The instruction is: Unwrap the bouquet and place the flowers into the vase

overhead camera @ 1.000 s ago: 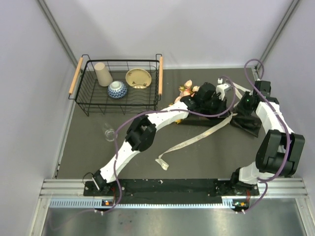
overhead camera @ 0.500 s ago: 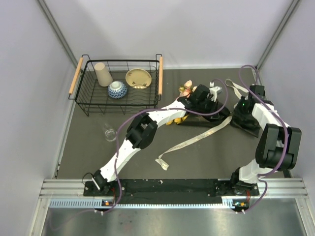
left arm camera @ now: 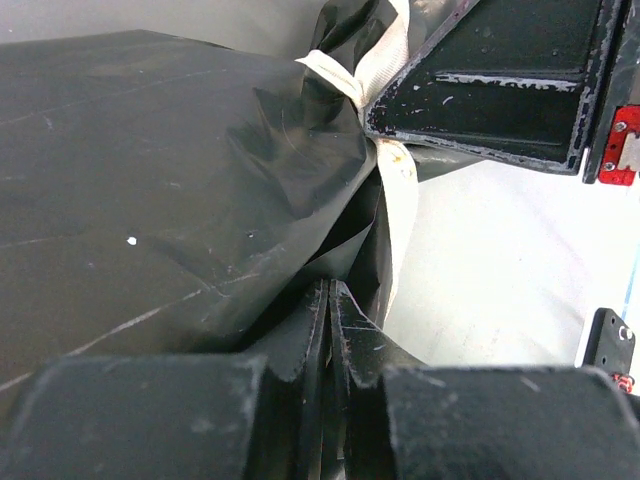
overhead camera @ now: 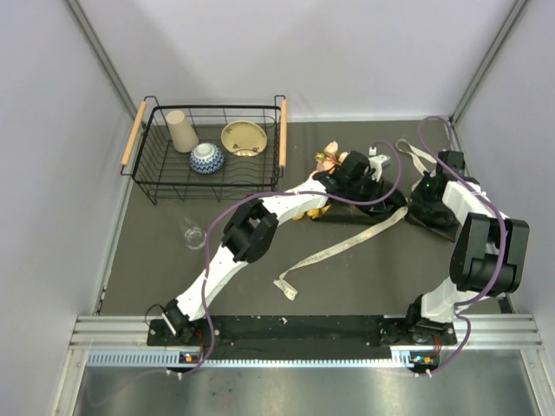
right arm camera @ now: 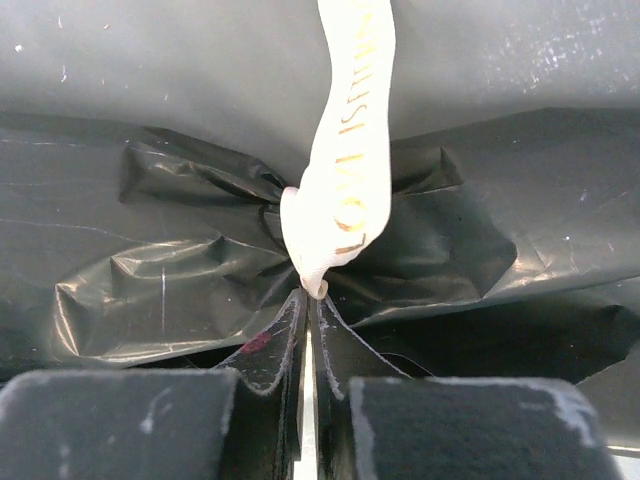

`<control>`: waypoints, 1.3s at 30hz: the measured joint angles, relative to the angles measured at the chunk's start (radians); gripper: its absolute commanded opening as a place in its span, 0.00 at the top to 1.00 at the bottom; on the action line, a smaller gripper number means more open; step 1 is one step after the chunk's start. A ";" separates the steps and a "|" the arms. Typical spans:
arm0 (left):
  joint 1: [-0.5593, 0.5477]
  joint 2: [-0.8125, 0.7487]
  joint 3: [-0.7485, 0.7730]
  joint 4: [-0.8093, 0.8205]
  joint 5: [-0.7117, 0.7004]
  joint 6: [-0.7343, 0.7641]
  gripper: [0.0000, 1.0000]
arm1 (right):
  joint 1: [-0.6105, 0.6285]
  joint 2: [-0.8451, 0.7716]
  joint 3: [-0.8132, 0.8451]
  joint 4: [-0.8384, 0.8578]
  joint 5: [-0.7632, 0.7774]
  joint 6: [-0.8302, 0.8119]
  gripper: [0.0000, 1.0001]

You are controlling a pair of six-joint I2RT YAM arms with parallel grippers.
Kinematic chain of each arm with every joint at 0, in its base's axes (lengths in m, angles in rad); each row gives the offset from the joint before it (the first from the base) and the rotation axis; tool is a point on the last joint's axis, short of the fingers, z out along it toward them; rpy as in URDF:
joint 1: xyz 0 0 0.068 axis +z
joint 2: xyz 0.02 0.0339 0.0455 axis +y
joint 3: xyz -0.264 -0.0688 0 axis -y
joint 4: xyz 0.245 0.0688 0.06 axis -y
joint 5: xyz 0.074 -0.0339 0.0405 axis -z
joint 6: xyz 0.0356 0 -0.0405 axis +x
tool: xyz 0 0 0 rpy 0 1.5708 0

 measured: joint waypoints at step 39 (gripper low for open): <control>0.026 0.004 -0.035 0.009 0.014 -0.035 0.93 | 0.002 -0.119 -0.098 0.000 0.056 -0.007 0.90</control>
